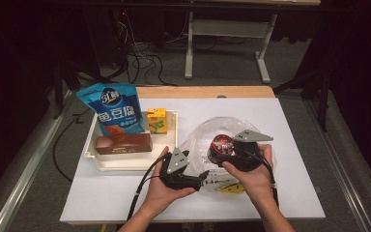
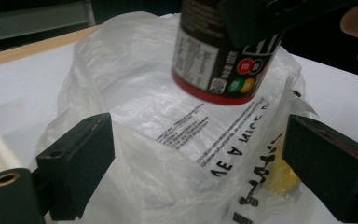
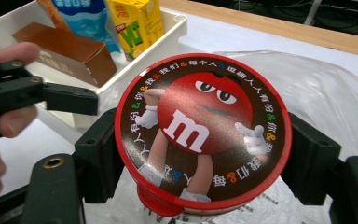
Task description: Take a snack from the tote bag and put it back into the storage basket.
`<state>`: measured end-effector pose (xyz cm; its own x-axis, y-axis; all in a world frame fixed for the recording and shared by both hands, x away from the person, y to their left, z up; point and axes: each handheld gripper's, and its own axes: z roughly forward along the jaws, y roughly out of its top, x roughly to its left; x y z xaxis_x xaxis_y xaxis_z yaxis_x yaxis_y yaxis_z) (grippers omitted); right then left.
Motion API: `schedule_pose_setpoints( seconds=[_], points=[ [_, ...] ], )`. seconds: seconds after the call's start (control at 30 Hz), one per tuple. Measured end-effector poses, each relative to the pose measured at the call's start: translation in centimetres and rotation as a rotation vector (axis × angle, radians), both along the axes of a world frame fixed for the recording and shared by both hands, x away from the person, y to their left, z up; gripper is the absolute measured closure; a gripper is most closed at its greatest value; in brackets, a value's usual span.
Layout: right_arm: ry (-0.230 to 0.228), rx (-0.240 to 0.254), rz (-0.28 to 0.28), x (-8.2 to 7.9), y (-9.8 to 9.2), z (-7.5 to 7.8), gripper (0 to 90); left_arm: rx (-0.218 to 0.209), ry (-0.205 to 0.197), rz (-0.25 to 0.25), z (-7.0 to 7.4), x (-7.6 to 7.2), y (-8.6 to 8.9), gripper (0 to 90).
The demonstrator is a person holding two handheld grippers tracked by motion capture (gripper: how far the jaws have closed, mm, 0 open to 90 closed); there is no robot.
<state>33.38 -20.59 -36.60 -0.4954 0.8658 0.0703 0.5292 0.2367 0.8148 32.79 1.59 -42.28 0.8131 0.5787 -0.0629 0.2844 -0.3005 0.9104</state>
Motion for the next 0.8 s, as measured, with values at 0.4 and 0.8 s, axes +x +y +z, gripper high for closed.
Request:
schedule_pose_setpoints(
  seconds=[0.4, 0.8],
  points=[
    [0.019, 0.006, 0.042, -0.7, 1.4, 0.1, 25.9, 0.014, -0.031, -0.006, 0.3, 0.1, -2.7, 8.2],
    [0.027, 0.021, 0.057, -0.9, 1.7, 0.1, 25.9, 0.014, -0.047, 0.007, -0.1, 0.7, -3.5, 14.9]
  ],
)
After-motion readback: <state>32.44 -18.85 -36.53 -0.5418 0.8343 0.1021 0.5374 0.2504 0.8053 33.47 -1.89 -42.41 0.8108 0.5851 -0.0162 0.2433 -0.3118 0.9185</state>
